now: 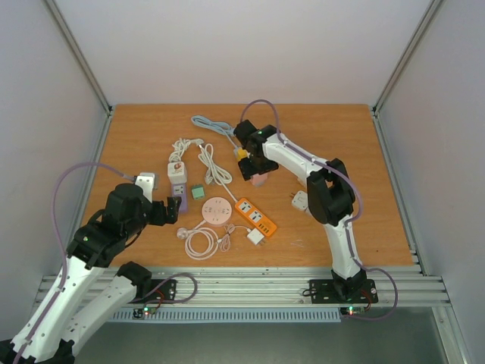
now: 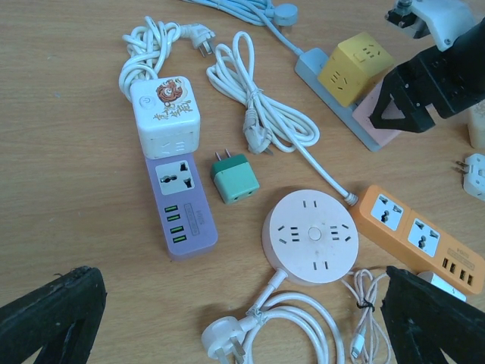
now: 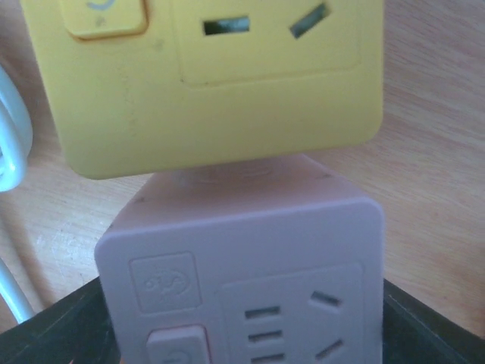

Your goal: Insert the plug

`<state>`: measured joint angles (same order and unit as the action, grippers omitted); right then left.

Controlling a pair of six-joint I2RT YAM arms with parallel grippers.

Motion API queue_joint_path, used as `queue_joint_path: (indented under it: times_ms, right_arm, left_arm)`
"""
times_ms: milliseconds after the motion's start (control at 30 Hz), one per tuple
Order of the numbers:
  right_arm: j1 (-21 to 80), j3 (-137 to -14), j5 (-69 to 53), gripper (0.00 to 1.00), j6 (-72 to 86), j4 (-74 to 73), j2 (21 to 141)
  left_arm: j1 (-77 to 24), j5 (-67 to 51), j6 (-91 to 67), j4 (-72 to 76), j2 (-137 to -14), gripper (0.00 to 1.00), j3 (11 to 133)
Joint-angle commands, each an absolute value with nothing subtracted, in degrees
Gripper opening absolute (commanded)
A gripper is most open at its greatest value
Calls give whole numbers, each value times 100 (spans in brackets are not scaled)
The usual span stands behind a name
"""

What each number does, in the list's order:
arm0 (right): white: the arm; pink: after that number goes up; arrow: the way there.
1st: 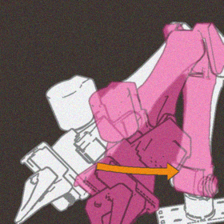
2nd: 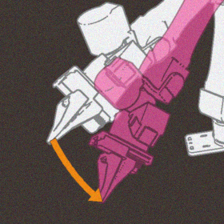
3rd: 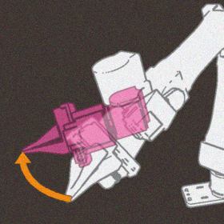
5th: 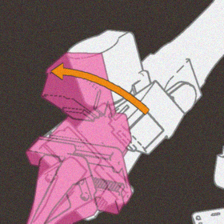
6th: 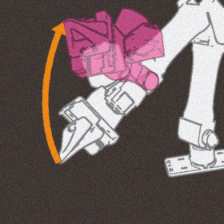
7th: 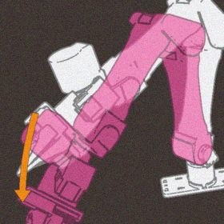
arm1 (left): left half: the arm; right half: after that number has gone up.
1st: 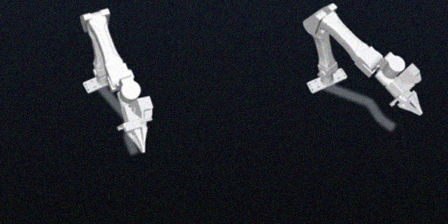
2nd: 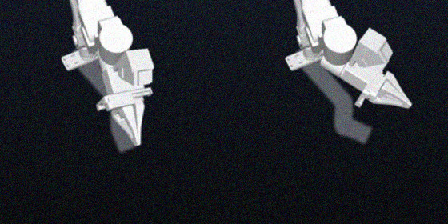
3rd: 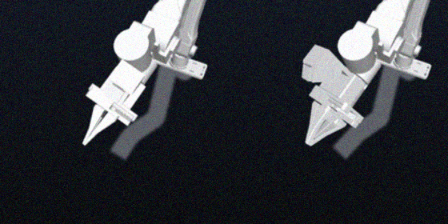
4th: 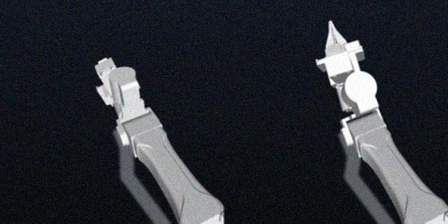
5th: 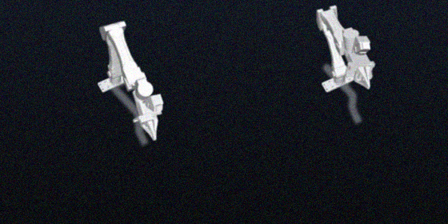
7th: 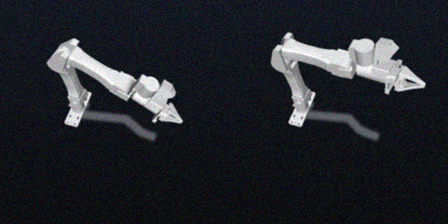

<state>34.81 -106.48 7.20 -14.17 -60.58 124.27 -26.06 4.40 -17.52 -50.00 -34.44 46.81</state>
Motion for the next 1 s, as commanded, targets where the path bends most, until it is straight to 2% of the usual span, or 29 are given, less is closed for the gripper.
queue_joint_path:
  times_ms: [0,67,167,433,667,967]
  right_arm:
    - [3463,-10616,883,83,-1141,-5926,11849]
    - [3463,-10555,941,90,-1092,-5818,11501]
    - [3461,-10237,1126,95,-1004,-5578,10996]
    - [3037,-8534,2150,94,71,-5041,9509]
    - [1855,-7162,1229,91,794,-4575,8791]
    - [998,-6634,254,96,881,-3805,9217]
  left_arm:
    - [-2593,483,-1718,-4843,-3377,99,4641]
    - [-2594,484,-1714,-4847,-3356,99,4644]
    - [-2596,468,-1716,-4843,-3348,99,4645]
    - [-2595,449,-1730,-4836,-3286,99,4649]
    - [-2593,348,-1720,-4774,-3259,99,4634]
    - [-2593,307,-1714,-4783,-3377,99,4632]
